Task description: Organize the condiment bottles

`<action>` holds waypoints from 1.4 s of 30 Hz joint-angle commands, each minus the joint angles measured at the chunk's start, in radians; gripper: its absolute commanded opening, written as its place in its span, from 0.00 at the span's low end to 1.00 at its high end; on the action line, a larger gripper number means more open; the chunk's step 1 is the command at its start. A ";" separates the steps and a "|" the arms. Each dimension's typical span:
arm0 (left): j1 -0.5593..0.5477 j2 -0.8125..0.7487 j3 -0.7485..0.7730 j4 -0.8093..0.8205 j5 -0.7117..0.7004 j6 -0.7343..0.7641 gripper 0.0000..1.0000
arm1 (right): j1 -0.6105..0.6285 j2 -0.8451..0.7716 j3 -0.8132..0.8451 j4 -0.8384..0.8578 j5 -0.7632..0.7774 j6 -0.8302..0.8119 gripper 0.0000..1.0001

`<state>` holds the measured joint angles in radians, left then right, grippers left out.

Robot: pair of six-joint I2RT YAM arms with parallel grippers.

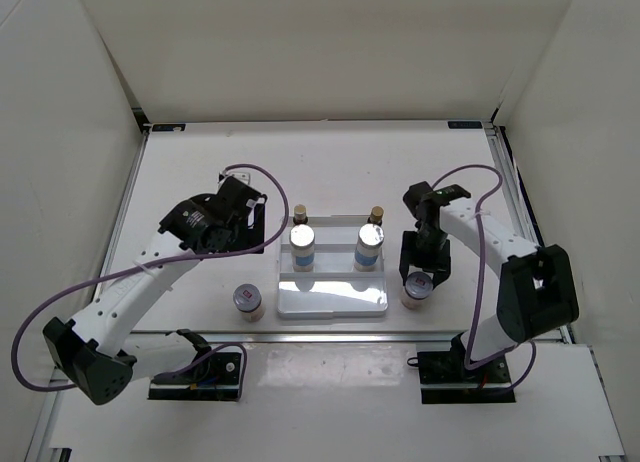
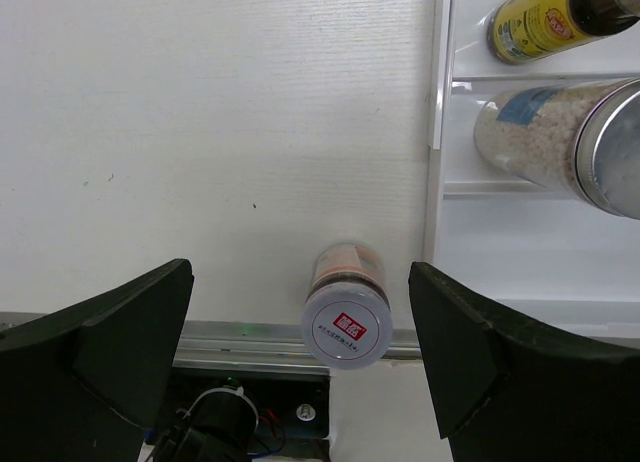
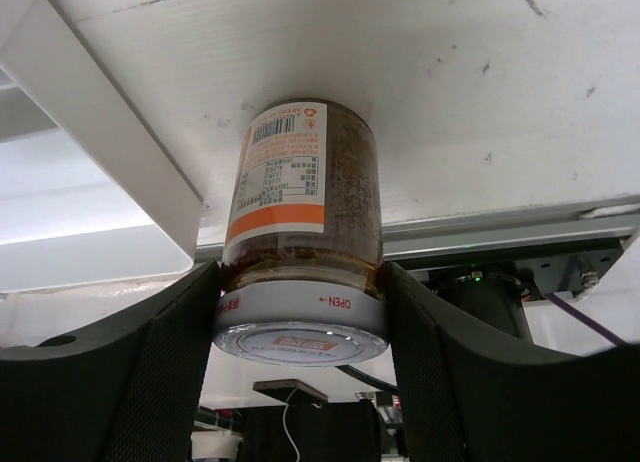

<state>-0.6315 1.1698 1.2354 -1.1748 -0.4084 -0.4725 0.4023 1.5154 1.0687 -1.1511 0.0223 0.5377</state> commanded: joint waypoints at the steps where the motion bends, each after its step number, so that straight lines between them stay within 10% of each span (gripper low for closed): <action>1: 0.004 -0.047 -0.010 0.000 -0.012 0.021 1.00 | -0.002 -0.084 0.028 -0.084 0.014 0.056 0.34; 17: -0.076 -0.107 -0.020 -0.009 -0.075 0.023 1.00 | 0.151 -0.282 0.120 -0.091 -0.012 0.076 0.00; 26: -0.076 -0.116 -0.054 -0.009 -0.075 0.002 1.00 | 0.285 -0.411 0.050 0.108 0.027 0.002 0.00; 42: -0.085 -0.144 -0.054 -0.028 -0.066 -0.028 1.00 | 0.460 -0.161 0.112 0.202 0.103 -0.125 0.00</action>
<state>-0.7109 1.0508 1.1843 -1.1904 -0.4618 -0.4793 0.8360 1.3193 1.1114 -0.9928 0.0944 0.4358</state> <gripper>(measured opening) 0.996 0.673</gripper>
